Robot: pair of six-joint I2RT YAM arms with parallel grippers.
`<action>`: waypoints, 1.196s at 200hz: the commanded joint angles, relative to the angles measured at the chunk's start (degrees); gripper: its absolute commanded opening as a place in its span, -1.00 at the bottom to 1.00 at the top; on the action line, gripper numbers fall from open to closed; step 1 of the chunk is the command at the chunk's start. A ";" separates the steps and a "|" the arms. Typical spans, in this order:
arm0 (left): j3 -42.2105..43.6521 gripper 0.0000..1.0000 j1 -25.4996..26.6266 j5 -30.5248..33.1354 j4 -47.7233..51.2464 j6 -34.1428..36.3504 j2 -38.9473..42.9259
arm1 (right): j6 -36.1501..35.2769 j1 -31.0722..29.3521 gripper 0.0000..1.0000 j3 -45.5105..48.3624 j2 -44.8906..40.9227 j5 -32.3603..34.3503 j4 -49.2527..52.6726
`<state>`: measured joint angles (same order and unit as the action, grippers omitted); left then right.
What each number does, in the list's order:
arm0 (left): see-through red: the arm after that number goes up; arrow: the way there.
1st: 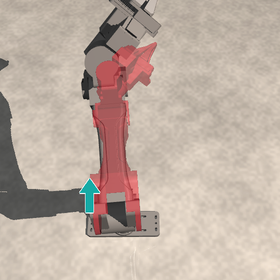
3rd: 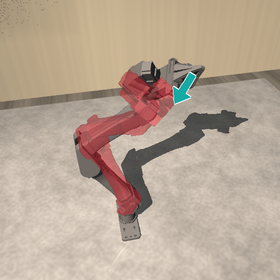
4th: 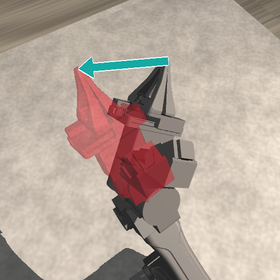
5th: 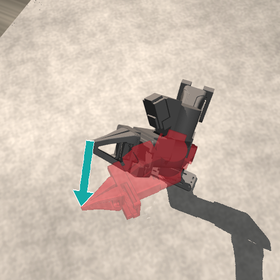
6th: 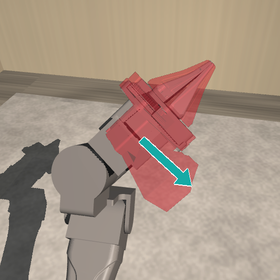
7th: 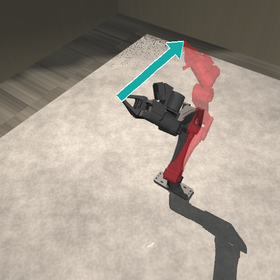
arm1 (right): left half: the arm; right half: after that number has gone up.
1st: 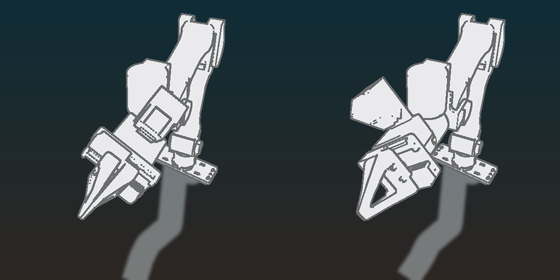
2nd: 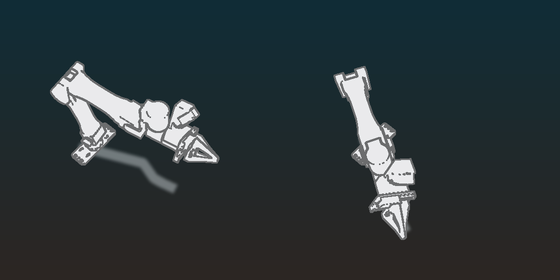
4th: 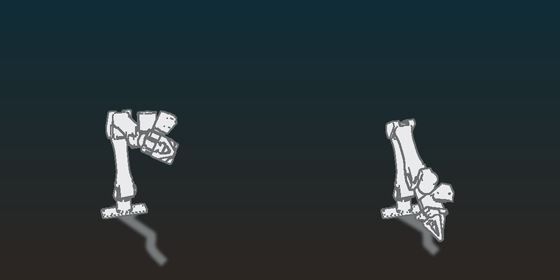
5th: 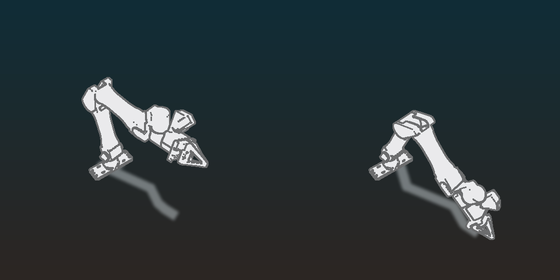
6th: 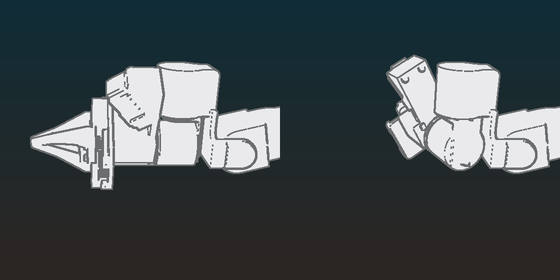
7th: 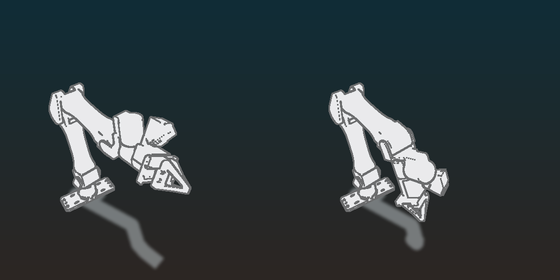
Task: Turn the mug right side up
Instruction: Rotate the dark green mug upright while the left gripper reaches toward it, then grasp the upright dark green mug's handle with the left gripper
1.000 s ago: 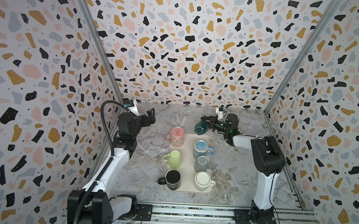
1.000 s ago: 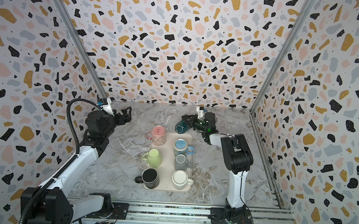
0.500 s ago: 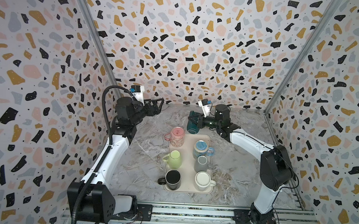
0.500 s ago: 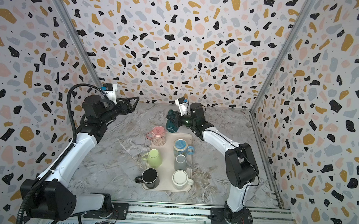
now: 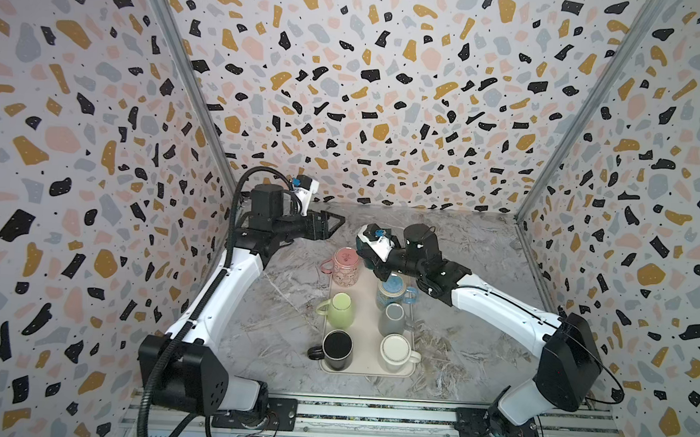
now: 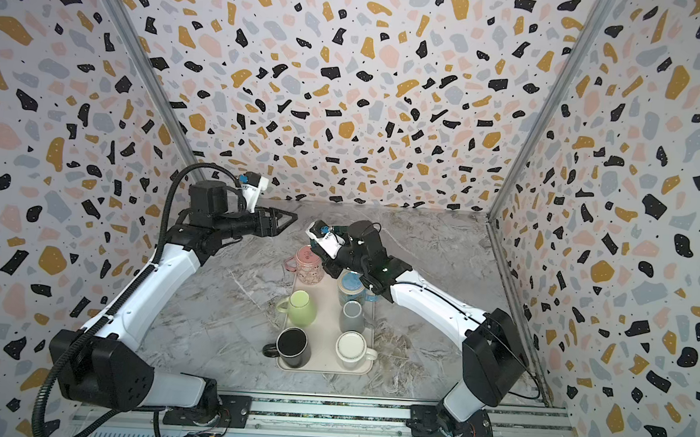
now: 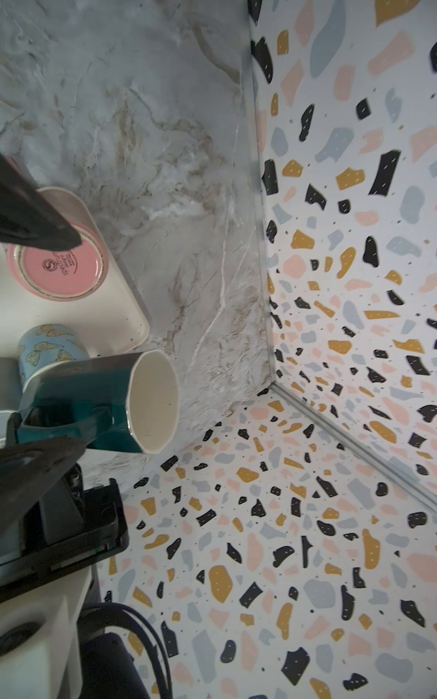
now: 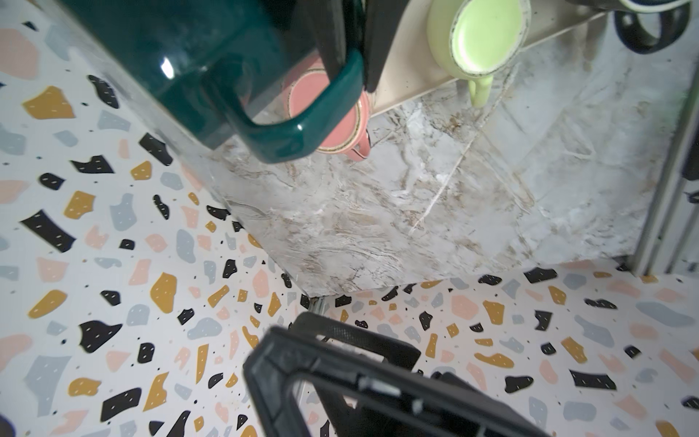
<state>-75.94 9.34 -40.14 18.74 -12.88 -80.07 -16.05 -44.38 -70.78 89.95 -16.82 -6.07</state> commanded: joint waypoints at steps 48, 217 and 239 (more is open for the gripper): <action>-4.82 0.43 4.31 0.28 17.43 12.33 -0.77 | -12.85 -3.71 -1.00 1.66 -5.88 7.56 -4.81; -5.76 0.04 8.95 0.13 23.37 15.35 -2.39 | -21.26 -8.38 -1.00 4.62 -5.97 12.07 -8.69; -5.97 -0.04 9.00 -0.17 23.36 15.35 -2.80 | -21.67 -8.57 -1.00 4.65 -5.77 12.35 -8.65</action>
<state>-80.68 18.09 -39.97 41.91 2.00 -82.28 -35.90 -52.42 -64.49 86.52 -4.91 -9.04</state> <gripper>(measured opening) 0.494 0.102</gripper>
